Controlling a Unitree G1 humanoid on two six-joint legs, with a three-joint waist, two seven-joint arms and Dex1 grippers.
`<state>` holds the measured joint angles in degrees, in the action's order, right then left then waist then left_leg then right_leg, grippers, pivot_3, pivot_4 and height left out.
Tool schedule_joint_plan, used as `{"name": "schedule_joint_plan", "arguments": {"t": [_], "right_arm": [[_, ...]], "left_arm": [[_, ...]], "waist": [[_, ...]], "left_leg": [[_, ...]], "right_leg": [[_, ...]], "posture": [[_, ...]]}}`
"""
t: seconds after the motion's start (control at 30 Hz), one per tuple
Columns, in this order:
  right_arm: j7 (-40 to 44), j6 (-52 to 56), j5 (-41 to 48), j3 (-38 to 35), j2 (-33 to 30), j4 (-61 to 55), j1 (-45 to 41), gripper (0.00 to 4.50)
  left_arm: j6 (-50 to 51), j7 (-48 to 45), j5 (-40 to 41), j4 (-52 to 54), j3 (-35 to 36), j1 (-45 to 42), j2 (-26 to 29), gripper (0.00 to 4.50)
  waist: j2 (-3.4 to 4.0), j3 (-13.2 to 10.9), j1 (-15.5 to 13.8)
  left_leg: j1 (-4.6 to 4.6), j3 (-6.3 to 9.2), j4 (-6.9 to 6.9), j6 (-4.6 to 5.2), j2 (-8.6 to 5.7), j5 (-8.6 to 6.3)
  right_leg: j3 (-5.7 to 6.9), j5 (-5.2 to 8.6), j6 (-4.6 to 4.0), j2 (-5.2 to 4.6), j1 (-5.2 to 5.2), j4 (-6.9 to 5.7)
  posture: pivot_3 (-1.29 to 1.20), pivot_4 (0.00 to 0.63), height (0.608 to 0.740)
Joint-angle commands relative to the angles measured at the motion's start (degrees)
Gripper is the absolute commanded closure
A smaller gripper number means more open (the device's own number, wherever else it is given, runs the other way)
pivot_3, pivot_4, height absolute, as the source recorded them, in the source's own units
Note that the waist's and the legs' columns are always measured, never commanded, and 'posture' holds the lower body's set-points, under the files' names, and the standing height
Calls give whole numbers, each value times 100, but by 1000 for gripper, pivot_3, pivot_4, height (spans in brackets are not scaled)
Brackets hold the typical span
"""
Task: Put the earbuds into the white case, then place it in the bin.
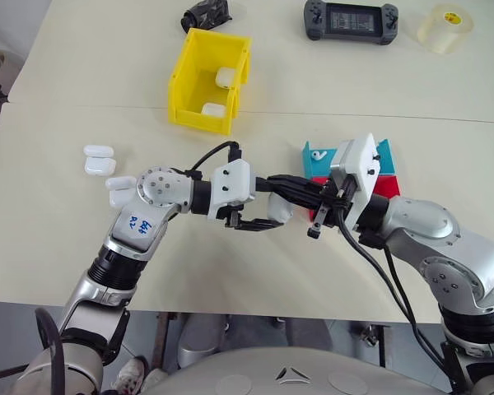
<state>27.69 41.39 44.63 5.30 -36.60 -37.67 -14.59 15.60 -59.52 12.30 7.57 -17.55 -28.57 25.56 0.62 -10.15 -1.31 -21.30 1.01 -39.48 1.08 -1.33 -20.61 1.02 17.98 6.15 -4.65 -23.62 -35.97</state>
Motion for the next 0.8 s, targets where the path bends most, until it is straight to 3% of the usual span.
{"name": "schedule_joint_plan", "arguments": {"t": [0.03,0.17,0.33,0.43,0.57,0.7,0.8], "right_arm": [[358,-139,9,-313,-149,-11,332,4455],[1014,-597,70,-931,-330,55,993,4455],[1470,-1232,270,-1625,-61,163,1592,4455],[1505,-1387,809,-2414,127,-11,2178,4455],[1323,-1569,990,-3019,209,-434,2672,3592],[1457,-1990,644,-3452,183,-629,3082,2199],[1351,-2113,585,-3564,219,-591,3149,1181]], "left_arm": [[-131,71,127,211,238,-27,1,1704],[15,187,397,304,582,197,8,1704],[293,546,826,517,1021,476,-205,1704],[438,1174,1221,614,1666,614,-497,1704],[472,2125,1264,553,2294,499,-805,1704],[611,3345,1058,23,2806,-157,-1064,1704],[278,3582,823,-737,2867,-711,-1022,1704]], "waist": [[0,0,-5],[-1,0,-4],[-1,0,3],[-2,0,-12],[-6,1,-18],[-22,3,-24],[-30,8,-24]], "left_leg": [[0,0,0,0,0,0],[0,0,0,3,0,-1],[3,-2,-2,3,4,-1],[5,-2,-4,2,5,0],[5,-1,-9,2,4,-1],[8,-3,-13,1,2,0],[10,-6,-14,1,0,0]], "right_leg": [[1,0,0,0,0,0],[1,-1,1,1,5,-2],[-1,-2,3,3,6,-1],[-2,-2,3,3,6,-2],[-3,-3,6,2,10,-3],[-3,-3,6,6,12,-2],[-4,-4,9,8,13,-7]], "posture": [[0,150,740],[0,150,740],[0,150,740],[0,150,740],[0,150,740],[0,150,740],[0,150,740]]}}
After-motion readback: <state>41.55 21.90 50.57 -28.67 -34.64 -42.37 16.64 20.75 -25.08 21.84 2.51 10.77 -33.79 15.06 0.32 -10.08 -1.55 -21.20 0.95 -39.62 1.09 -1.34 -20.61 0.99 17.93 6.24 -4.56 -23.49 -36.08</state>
